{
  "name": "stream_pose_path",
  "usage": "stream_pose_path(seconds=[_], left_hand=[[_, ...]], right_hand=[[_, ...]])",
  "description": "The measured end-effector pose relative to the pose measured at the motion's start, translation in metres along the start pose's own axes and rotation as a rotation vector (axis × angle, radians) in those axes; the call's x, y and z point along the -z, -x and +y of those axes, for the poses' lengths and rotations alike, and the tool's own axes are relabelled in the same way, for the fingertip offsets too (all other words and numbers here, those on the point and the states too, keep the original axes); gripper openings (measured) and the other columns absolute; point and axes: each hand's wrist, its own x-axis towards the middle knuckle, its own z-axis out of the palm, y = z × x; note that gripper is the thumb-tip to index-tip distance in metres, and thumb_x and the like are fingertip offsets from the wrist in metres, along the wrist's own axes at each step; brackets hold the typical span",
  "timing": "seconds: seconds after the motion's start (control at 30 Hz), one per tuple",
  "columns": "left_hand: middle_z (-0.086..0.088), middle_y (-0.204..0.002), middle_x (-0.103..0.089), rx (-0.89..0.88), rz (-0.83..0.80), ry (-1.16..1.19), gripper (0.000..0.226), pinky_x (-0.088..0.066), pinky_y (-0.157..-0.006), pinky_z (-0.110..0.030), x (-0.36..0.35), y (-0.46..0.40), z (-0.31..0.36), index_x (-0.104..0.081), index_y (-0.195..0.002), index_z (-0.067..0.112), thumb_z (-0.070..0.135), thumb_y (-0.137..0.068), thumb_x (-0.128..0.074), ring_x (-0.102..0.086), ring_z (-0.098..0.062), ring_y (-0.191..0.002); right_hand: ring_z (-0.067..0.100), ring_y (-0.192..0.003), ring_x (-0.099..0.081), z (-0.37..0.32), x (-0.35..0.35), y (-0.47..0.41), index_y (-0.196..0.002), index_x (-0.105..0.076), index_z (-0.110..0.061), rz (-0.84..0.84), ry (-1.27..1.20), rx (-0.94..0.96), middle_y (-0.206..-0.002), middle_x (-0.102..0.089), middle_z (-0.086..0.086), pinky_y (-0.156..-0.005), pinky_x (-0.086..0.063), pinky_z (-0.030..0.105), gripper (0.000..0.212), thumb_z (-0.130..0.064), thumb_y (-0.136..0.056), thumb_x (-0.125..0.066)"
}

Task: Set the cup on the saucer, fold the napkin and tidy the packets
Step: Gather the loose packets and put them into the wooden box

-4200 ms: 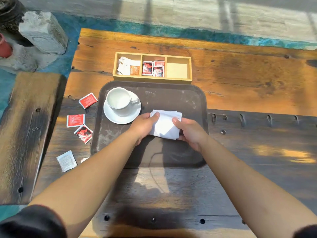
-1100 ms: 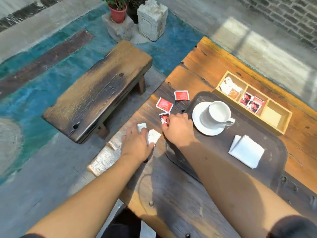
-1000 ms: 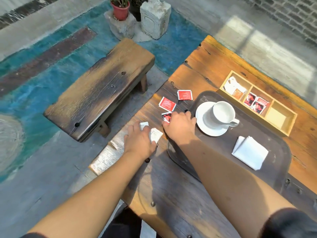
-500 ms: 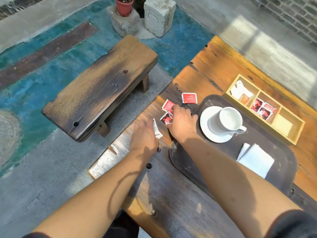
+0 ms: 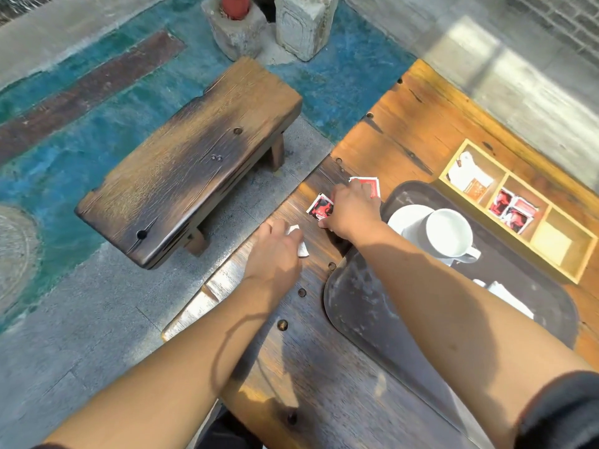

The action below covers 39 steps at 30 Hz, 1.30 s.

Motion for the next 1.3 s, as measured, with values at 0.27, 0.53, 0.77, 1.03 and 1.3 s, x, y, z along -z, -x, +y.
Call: stream_pose_path(seconds=[0.27,0.53,0.77,1.03,1.3], left_hand=[[-0.005,-0.128,-0.047,0.003,0.014,0.082,0.025,-0.038,-0.091,-0.029,-0.003,-0.018,0.008,-0.072,-0.108,0.011,0.024,-0.090,-0.061,-0.036,-0.021,-0.114],[-0.006,-0.118,-0.049,0.117,0.037,0.192,0.053,-0.036,-0.081,-0.028,0.009,-0.030,0.014,-0.053,-0.126,0.015,-0.004,-0.077,-0.063,-0.038,-0.016,-0.099],[-0.003,-0.087,-0.064,0.162,-0.074,0.145,0.027,-0.041,-0.062,-0.029,0.020,-0.037,0.007,-0.062,-0.096,0.022,0.010,-0.074,-0.072,-0.054,-0.024,-0.076],[-0.013,-0.109,-0.067,0.180,-0.222,0.118,0.027,-0.047,-0.076,-0.032,0.032,-0.031,0.006,-0.062,-0.111,0.012,0.011,-0.084,-0.058,-0.061,-0.033,-0.104],[-0.003,-0.087,-0.069,0.143,-0.151,0.313,0.011,-0.045,-0.067,-0.030,0.060,-0.054,0.059,-0.065,-0.089,0.017,0.014,-0.078,-0.064,-0.064,-0.026,-0.087]], right_hand=[[0.027,-0.122,-0.041,0.039,0.014,-0.024,-0.125,-0.060,-0.013,0.084,0.075,-0.043,-0.129,-0.051,0.008,-0.096,-0.036,0.043,0.059,-0.044,-0.078,-0.078],[0.028,-0.110,-0.050,0.045,0.033,-0.044,-0.131,-0.047,-0.016,-0.030,0.009,-0.072,-0.114,-0.059,0.008,-0.090,-0.038,0.044,0.078,-0.039,-0.069,-0.087],[0.027,-0.086,-0.052,0.043,0.024,-0.036,-0.109,-0.060,-0.011,-0.019,0.099,0.082,-0.101,-0.064,0.008,-0.075,-0.041,0.038,0.030,-0.024,-0.085,-0.074],[0.034,-0.110,-0.055,0.038,0.024,0.006,-0.122,-0.052,-0.006,-0.054,-0.236,0.205,-0.118,-0.054,0.017,-0.089,-0.043,0.038,0.030,-0.026,-0.099,-0.049],[0.032,-0.101,-0.054,0.080,0.078,0.056,-0.108,-0.054,-0.010,0.059,-0.444,0.252,-0.100,-0.051,0.007,-0.077,-0.041,0.036,0.019,-0.019,-0.094,-0.045]])
